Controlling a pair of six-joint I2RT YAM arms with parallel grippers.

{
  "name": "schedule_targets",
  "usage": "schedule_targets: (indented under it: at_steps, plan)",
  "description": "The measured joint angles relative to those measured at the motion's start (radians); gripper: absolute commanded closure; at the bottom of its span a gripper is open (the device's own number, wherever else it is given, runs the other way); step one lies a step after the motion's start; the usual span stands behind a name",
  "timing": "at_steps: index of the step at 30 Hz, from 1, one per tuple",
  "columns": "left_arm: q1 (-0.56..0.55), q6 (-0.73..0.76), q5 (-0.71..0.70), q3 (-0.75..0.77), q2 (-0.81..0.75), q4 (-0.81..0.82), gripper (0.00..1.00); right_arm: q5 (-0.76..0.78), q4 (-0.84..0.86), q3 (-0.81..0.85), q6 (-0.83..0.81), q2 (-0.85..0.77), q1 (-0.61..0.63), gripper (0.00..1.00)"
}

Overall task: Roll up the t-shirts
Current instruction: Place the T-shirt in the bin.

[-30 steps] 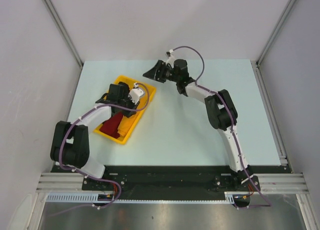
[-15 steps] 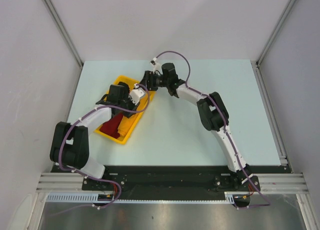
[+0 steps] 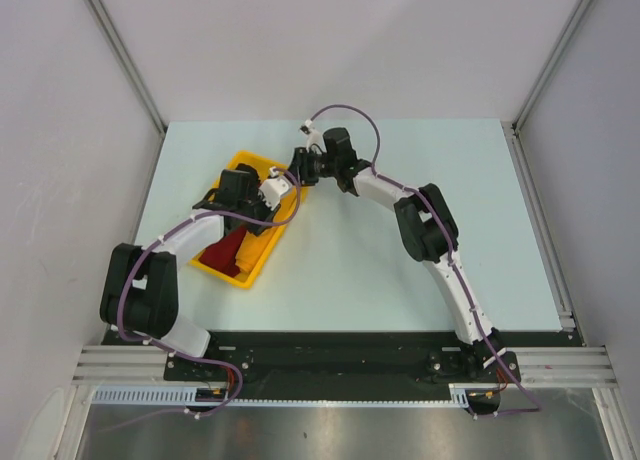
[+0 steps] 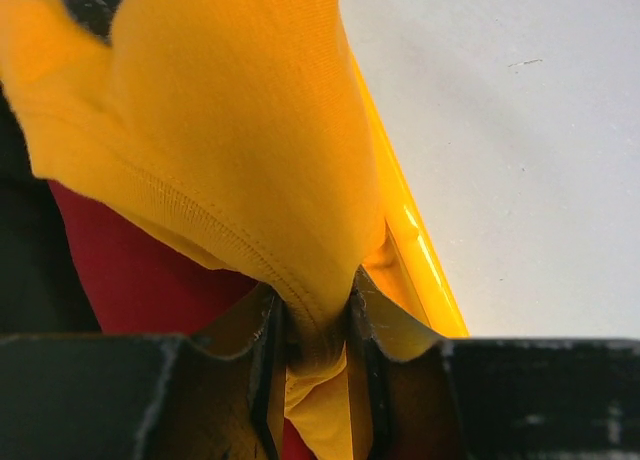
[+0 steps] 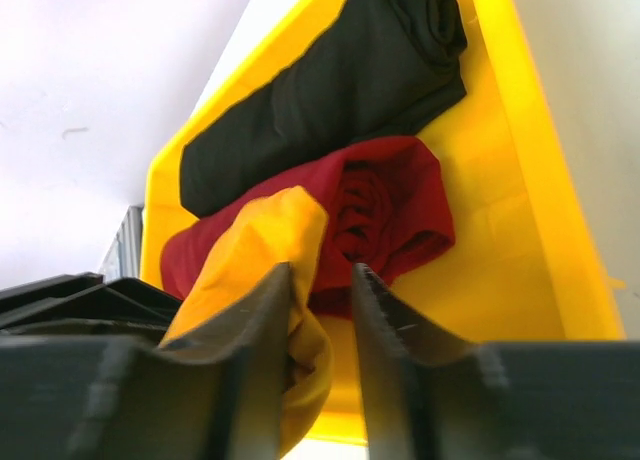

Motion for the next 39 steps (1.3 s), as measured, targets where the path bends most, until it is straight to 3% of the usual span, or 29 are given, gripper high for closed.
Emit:
schedule_targets:
  at_steps: [4,10,17,29,39]
  plan:
    - [-0.003,-0.005,-0.013,0.000,0.000,0.005,0.93,0.014,-0.007,-0.026,0.003,-0.002,0.000,0.88]
    - [-0.005,-0.018,-0.021,0.000,0.011,0.015,0.92,0.069,-0.037,-0.080,0.026,-0.029,-0.002,1.00]
    - [-0.003,-0.041,-0.028,0.031,0.073,0.033,0.91,0.156,-0.053,-0.166,0.084,-0.097,-0.019,1.00]
    - [0.003,-0.141,-0.043,0.166,0.192,-0.006,0.83,0.290,-0.181,-0.086,0.138,-0.098,-0.021,1.00]
    - [0.022,-0.245,-0.042,0.198,0.224,-0.041,0.78,0.371,-0.238,-0.040,0.172,-0.085,-0.020,0.91]
